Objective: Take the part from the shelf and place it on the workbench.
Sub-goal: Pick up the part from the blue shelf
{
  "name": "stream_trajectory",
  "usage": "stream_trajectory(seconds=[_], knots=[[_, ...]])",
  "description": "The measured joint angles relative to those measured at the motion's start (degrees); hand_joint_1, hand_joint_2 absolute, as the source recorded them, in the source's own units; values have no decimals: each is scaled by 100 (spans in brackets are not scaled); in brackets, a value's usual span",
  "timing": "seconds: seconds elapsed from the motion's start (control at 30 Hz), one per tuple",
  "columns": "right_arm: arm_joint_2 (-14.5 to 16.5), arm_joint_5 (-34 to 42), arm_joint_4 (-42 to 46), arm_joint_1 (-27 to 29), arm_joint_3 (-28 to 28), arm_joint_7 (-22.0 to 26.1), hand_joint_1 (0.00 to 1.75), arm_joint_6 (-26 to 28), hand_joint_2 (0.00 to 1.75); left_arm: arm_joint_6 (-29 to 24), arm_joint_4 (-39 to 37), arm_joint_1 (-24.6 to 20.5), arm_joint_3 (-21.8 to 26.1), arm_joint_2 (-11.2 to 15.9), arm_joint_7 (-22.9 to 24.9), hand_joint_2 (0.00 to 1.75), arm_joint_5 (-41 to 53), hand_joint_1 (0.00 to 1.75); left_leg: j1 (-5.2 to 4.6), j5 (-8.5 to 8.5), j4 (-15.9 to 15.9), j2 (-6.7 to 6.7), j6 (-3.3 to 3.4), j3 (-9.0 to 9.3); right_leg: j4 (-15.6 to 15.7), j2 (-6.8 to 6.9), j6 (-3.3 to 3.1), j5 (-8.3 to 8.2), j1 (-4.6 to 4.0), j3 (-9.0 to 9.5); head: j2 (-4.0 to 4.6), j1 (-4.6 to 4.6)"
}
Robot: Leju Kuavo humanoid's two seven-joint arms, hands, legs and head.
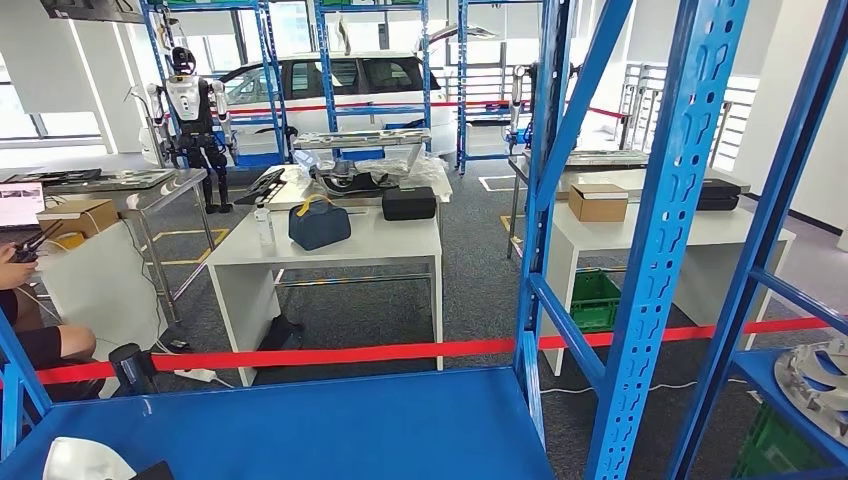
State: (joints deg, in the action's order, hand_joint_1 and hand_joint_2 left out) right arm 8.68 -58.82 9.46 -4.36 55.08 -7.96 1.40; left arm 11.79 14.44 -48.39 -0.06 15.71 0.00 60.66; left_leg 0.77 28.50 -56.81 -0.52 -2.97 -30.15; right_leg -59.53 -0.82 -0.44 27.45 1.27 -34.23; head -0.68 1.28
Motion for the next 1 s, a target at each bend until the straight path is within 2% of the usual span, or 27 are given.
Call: stream_trajectory(seconds=[0.3, 0.37, 0.53, 0.73, 0.83, 1.0], knots=[[0, 3, 0, -2, 26, 7, 0, 6, 175, -286, 4, 0, 40, -9, -36, 175, 5, 0, 0, 0, 0, 0, 0, 1, 0, 0, 0, 0, -1, -2, 1, 0], [0, 10, 0, -3, 46, 1, 0, 20, 175, -697, 13, 0, 72, -33, -124, 175, -20, 0, 0, 0, 0, 0, 0, 0, 0, 0, 0, 0, -1, -2, 1, -1], [1, 17, 0, -4, 94, -23, 0, 101, 175, -2305, 51, -5, 243, -122, -524, 175, -197, 0, 0, 0, -1, 1, 0, 0, 1, -2, 0, 0, 0, -2, 1, -1], [15, 14, 0, -5, 132, -37, 0, 137, 175, -4084, 116, -17, 598, -262, -1369, 175, -740, 0, 0, 0, -1, 0, 0, 0, 2, -2, 0, 0, 0, -2, 0, -1], [25, 3, 0, -6, 149, -18, 0, 139, 175, -4509, 146, -46, 847, -352, -1825, 175, -1056, 0, 0, 0, -1, 0, 0, 0, 2, -2, 0, 0, 0, -2, 0, -1], [28, 1, 0, -6, 201, 8, 0, 138, 175, -4660, 174, -64, 1057, -460, -2184, 175, -1132, 0, 0, 0, -1, 1, 0, 0, 2, -2, 0, 0, 0, -2, 1, -1]])
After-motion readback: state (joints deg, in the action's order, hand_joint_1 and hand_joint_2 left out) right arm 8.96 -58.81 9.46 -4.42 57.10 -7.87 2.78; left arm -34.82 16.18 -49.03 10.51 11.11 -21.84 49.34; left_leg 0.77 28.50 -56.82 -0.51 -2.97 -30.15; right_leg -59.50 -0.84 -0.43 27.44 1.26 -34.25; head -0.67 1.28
